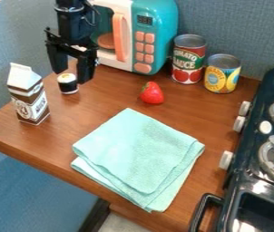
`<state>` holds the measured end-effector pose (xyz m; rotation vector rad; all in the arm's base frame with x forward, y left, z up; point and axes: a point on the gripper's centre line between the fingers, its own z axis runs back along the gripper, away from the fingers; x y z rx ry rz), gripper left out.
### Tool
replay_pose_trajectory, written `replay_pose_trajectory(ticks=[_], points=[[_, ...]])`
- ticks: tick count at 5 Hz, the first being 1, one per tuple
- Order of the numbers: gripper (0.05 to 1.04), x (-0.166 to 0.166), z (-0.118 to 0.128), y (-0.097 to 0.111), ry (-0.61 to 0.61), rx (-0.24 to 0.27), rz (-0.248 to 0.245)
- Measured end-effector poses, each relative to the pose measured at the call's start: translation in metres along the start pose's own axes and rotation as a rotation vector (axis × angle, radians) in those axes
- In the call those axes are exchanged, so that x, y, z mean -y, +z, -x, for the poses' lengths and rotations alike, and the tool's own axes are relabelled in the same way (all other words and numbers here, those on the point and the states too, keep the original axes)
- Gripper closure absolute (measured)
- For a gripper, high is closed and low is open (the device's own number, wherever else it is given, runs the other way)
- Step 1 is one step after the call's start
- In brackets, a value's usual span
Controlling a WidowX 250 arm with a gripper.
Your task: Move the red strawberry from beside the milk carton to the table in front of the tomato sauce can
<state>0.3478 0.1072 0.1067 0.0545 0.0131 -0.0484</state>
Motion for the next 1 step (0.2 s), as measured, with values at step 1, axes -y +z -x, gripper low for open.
replay_pose_trajectory(ticks=[1], points=[[0.087,-0.0132,0.0168,0.0095,0.048,0.016,0.037]])
